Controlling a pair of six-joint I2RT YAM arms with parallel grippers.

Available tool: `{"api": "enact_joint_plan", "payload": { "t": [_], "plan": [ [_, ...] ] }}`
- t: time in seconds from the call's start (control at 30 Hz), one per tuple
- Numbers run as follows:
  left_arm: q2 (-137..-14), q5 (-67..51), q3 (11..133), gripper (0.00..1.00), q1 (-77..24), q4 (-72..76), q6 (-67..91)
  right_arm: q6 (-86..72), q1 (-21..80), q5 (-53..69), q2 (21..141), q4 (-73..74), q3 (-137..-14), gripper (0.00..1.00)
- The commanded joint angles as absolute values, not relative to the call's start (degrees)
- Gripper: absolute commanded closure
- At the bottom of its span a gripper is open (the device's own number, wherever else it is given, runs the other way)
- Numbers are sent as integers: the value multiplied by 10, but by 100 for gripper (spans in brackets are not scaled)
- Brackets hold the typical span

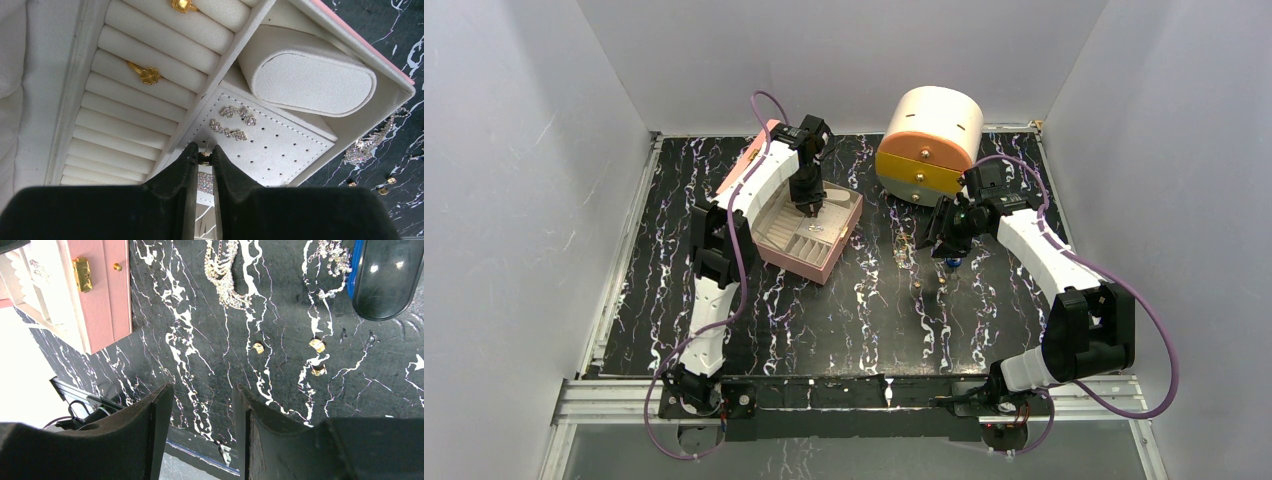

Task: Organize the mixed jewelry
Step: Place the jewelry in the jewelry box.

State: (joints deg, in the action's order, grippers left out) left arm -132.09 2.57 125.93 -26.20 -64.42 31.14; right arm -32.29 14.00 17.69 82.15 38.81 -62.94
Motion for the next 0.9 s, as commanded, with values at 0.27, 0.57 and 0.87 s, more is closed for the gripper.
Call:
{"api": "enact_joint_plan", "payload": {
  "t": [0.27,0.57,0.87],
  "plan": [
    [-1267,36,1246,100,-264,-680,314,-312,143,173,808,371,-629,44],
    [-1272,24,1244,100,-264,-668,314,-311,143,173,809,371,-630,44],
    [-1278,46,1235,100,-264,-633,327,-309,144,170,809,372,-632,44]
  ]
}}
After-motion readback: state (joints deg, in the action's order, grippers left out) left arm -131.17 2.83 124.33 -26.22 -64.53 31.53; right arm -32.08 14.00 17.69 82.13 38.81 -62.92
